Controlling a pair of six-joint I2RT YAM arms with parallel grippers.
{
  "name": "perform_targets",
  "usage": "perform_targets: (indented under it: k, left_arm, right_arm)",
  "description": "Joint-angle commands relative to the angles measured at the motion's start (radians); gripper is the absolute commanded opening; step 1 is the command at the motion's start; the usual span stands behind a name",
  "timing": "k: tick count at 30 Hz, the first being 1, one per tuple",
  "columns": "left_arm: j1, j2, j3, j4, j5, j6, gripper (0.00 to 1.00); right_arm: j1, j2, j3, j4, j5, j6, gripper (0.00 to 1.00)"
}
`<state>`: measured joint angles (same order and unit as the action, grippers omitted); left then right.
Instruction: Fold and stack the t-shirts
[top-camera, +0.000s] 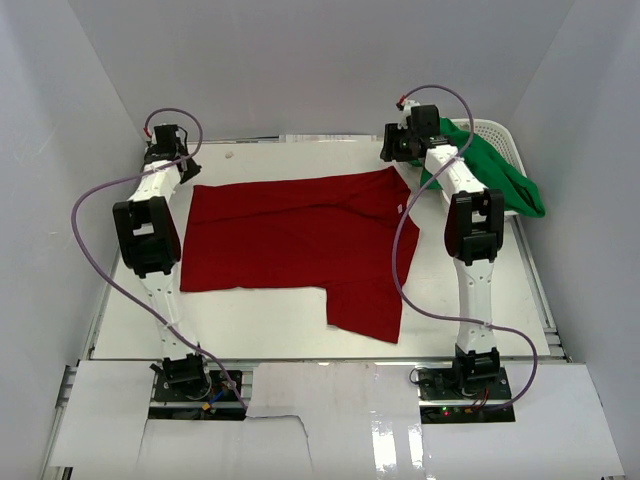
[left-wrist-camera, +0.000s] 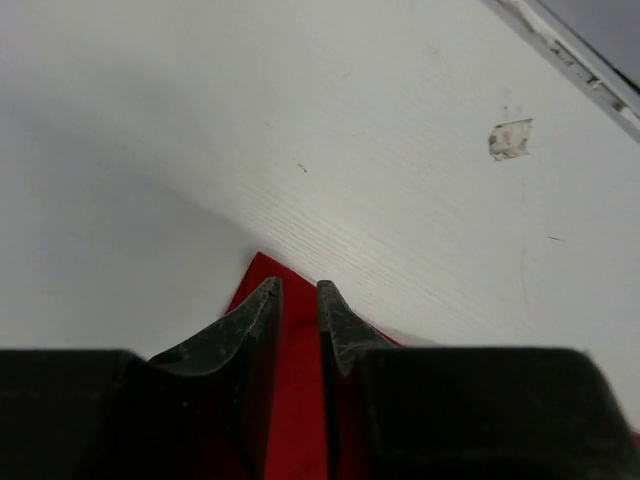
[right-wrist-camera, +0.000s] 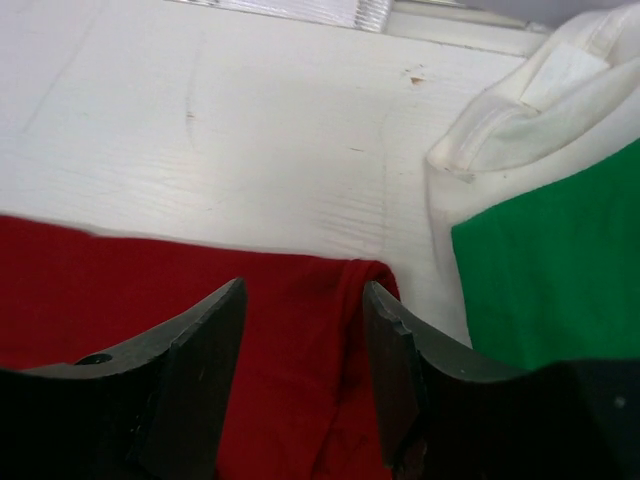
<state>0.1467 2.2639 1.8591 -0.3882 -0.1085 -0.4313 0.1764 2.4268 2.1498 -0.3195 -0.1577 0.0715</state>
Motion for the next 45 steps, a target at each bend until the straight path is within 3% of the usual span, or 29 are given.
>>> perform_targets:
  k: [1, 11, 20, 27, 33, 45]
  left_arm:
    - [-0.001, -0.144, -0.011, -0.017, 0.050, -0.010, 0.32]
    - [-0.191, -0.139, -0.002, -0.055, 0.297, -0.014, 0.31]
    - [-0.295, 0.087, 0.239, -0.020, 0.564, -0.136, 0.31]
    - [-0.337, 0.198, 0.371, 0.003, 0.624, -0.199, 0.33]
    - [-0.354, 0.258, 0.364, 0.084, 0.750, -0.297, 0.34]
    - [-0.409, 0.264, 0.361, 0.109, 0.828, -0.320, 0.36]
  right_arm:
    - [0.034, -0.136, -0.030, -0.035, -0.020, -0.058, 0.57]
    - [0.084, -0.213, -0.195, -0.132, -0.232, -0.049, 0.60]
    - [0.109, -0.249, -0.330, -0.076, -0.282, -0.064, 0.61]
    - [0.109, -0.190, -0.298, -0.047, -0.312, -0.110, 0.61]
    - [0.109, -0.112, -0.199, -0.049, -0.339, -0.140, 0.61]
    - [0.109, -0.005, -0.099, -0.043, -0.382, -0.165, 0.61]
